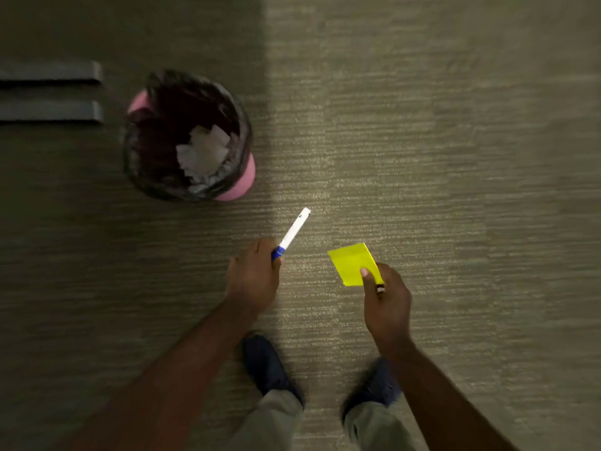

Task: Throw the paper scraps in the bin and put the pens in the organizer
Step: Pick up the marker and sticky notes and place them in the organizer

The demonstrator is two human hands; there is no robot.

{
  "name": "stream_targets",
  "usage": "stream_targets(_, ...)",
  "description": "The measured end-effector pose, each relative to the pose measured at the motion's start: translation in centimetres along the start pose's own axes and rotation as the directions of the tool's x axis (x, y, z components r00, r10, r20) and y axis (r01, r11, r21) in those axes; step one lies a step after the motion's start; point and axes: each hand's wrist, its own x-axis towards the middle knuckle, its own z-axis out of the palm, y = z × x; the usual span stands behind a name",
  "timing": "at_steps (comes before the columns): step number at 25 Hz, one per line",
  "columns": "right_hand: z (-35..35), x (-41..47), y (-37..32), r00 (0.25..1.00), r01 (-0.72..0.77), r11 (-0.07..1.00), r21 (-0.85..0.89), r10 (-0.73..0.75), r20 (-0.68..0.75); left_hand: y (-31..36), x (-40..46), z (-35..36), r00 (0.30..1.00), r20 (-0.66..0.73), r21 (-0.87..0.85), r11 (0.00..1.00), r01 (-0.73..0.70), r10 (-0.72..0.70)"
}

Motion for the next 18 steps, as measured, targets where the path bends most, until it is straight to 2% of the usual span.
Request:
stream_targets(3,-3.8,-2.2,-10.8,0.997,0.078,0.994,0.073,-0.078,0.001,0.2,-5.2,-9.4,0.994,-0.071,-0.246,0.967,0.064,-0.084)
stream_targets(5,-6.6,-3.9,-18.5,0.988,0.148,0.986,0.078,-0.15,0.027,0.1,-9.7,-16.4,0.973,-0.089,-0.488,0.861,0.144,-0.213)
stream_targets(7,-9.2,-5.8,-25.4,0.97,0.23,0.969,0.086,-0.235,0.057,0.0,-14.2,-22.7,0.951,-0.086,-0.634,0.753,0.178,-0.297)
stream_targets(10,-11.2,-8.8,-34.3,0.946,0.277,0.951,0.139,-0.296,0.136,-0.5,-19.2,-30.9,0.937,-0.123,-0.701,0.697,0.15,-0.326)
stream_targets(14,-12.7,-12.8,-44.2,0.893,0.387,0.899,0.206,-0.421,0.159,-1.6,-23.6,-40.1,0.927,-0.223,-0.712,0.7,0.055,-0.3)
stream_targets(18,-12.3,-14.1,-50.3,0.859,0.402,0.858,0.32,-0.475,0.194,-1.9,-25.5,-44.9,0.91,-0.235,-0.782,0.623,0.033,-0.342)
